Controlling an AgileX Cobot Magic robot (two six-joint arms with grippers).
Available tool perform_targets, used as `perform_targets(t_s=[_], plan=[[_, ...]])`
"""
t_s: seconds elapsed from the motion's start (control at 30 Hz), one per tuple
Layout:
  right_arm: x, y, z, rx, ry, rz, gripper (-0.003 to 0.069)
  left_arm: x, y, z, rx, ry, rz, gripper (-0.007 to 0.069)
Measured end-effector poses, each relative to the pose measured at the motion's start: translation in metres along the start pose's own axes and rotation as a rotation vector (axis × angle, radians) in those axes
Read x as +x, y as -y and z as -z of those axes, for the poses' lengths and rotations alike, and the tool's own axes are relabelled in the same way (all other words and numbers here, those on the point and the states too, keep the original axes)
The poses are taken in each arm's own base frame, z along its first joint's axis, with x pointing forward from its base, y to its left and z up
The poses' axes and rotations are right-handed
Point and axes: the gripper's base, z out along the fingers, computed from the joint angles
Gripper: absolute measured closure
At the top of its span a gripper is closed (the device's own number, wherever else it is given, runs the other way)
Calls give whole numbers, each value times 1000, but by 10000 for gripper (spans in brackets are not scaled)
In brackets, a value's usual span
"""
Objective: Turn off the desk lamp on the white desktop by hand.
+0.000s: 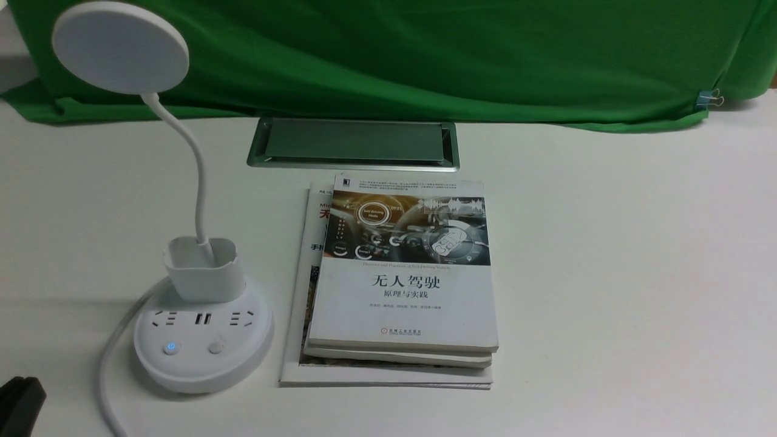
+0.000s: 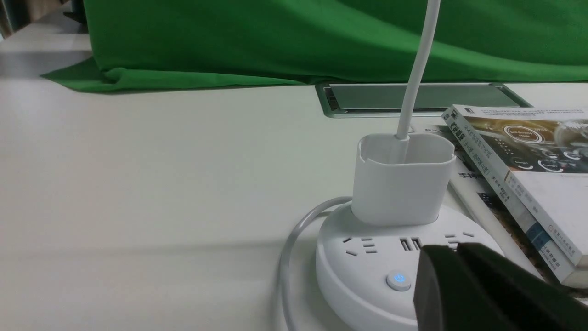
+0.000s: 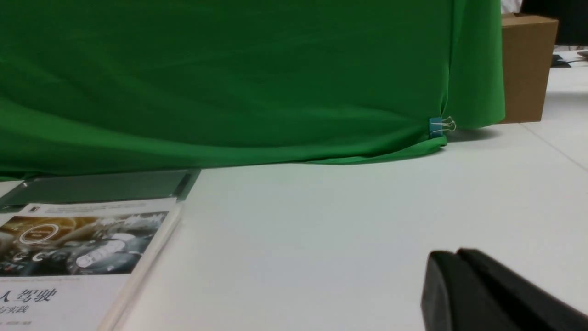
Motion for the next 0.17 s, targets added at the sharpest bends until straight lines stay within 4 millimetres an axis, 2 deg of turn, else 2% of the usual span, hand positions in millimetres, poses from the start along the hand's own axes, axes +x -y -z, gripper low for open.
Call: perform_targets(t_s=[0.17], plan=[[0,0,0,0,1,0,624,0,0,0,0,0,0,606]])
